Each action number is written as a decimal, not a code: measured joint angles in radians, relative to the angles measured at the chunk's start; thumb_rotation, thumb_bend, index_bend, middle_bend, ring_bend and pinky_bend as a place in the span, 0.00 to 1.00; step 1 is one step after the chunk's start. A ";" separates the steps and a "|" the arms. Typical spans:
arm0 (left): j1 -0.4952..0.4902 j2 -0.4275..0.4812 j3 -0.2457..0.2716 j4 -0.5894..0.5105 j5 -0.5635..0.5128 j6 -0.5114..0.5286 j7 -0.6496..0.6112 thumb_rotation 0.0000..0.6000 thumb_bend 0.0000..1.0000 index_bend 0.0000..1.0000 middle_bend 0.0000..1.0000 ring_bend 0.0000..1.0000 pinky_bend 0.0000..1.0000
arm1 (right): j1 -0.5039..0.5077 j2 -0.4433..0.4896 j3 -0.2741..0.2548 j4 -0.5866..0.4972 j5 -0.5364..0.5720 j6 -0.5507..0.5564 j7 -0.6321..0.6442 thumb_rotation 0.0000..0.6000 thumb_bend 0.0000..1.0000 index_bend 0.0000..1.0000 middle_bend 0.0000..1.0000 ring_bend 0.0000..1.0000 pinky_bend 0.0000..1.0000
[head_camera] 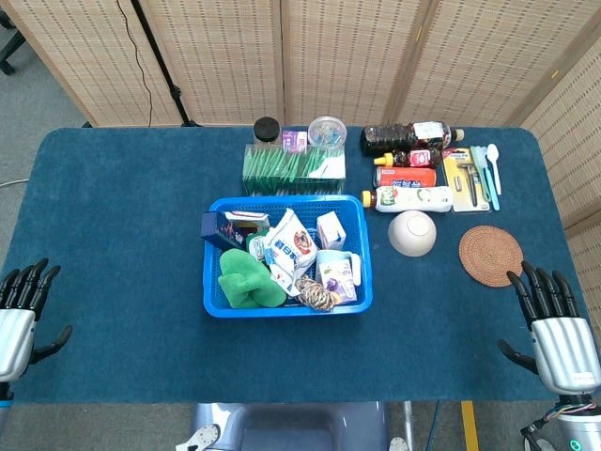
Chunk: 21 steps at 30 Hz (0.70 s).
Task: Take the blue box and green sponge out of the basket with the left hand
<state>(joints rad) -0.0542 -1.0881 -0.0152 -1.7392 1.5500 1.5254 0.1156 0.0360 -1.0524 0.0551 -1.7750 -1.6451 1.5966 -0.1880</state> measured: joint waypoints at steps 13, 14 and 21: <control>-0.027 0.014 -0.014 -0.012 -0.016 -0.040 -0.027 1.00 0.24 0.00 0.00 0.00 0.00 | 0.003 -0.001 0.008 -0.009 0.022 -0.009 -0.003 1.00 0.00 0.00 0.00 0.00 0.00; -0.032 0.012 -0.022 -0.009 -0.019 -0.040 -0.029 1.00 0.24 0.00 0.00 0.00 0.00 | 0.004 -0.001 0.010 -0.010 0.026 -0.012 0.000 1.00 0.00 0.00 0.00 0.00 0.00; -0.097 0.019 -0.077 -0.018 -0.070 -0.110 -0.032 1.00 0.24 0.00 0.00 0.00 0.00 | 0.010 0.004 0.016 -0.009 0.041 -0.022 0.015 1.00 0.00 0.00 0.00 0.00 0.00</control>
<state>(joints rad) -0.1514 -1.0686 -0.0924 -1.7567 1.4803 1.4155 0.0839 0.0455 -1.0483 0.0713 -1.7842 -1.6045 1.5746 -0.1731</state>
